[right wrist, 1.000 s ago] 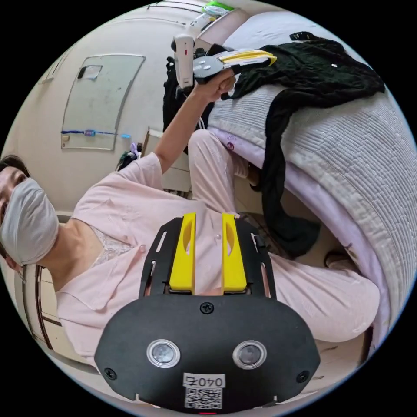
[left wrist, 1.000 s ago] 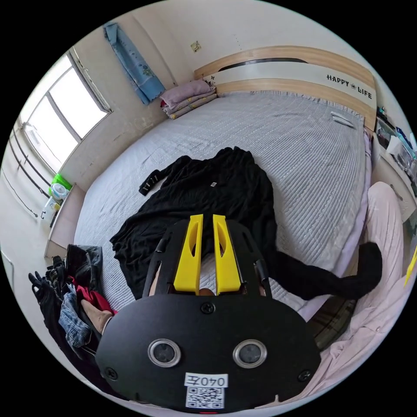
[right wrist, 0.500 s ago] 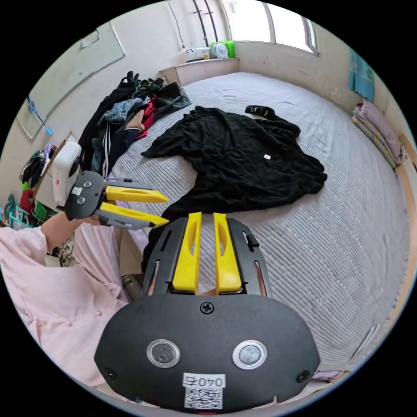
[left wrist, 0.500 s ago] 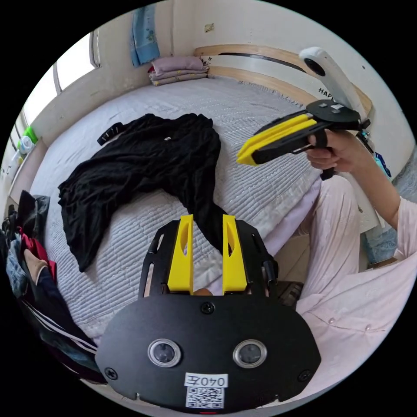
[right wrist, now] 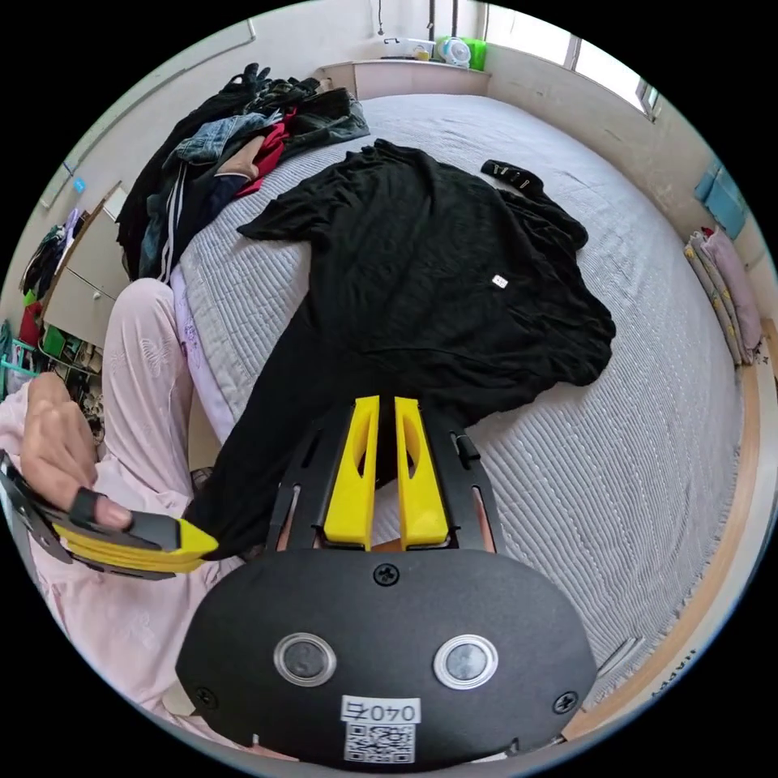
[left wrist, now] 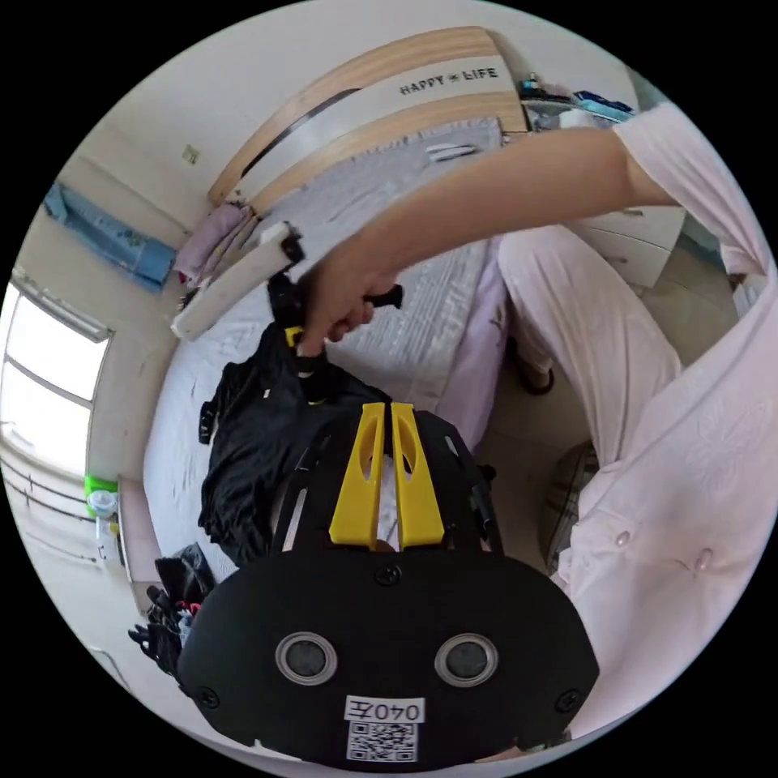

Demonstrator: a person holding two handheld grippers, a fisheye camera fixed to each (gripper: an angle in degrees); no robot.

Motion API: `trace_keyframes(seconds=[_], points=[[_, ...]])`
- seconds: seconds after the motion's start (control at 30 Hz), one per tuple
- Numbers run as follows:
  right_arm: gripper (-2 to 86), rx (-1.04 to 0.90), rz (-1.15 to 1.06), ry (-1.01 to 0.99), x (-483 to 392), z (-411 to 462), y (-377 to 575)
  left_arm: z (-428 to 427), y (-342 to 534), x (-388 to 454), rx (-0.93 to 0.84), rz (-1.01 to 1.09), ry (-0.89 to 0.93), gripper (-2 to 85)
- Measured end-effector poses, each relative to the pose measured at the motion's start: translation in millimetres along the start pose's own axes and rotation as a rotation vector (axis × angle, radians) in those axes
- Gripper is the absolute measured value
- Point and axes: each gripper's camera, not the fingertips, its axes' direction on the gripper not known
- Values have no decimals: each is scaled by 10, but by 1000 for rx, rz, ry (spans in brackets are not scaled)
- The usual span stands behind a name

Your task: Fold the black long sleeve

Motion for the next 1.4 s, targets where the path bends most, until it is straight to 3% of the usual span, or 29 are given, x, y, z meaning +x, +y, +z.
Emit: trace_keyframes(seconds=[0.13,0.23,0.33,0.37,0.47,0.6,0.83,0.9,1.0,1.17,1.3,1.4], points=[[51,-1,135,98,553,-82,257,377,120,115,-71,-66,73,1],[78,30,261,81,1090,-110,348,1,406,-79,136,-193,187,48],[99,44,376,57,1605,-64,296,-194,782,-475,241,-321,114,86],[100,46,424,42,1792,-28,254,-165,977,-693,243,-402,6,87],[108,52,514,-36,2179,99,143,208,1497,-1280,82,-565,-159,84],[111,72,579,-136,2470,237,40,673,2104,-1776,-81,-690,-192,84],[112,81,656,-256,2842,445,-49,1030,2402,-2035,-169,-688,-166,42],[114,97,687,-306,2937,482,-63,1229,2414,-2051,-183,-644,-79,11],[110,83,736,-299,3066,544,-108,1271,2360,-1997,-203,-534,-120,-8],[59,68,683,-234,3111,479,-218,1217,2447,-2016,-167,-457,-110,16],[98,70,665,-263,3195,431,-210,1153,2611,-2192,-131,-526,-49,79],[111,102,706,-334,3307,433,-204,1245,2587,-2211,-126,-523,-59,69]])
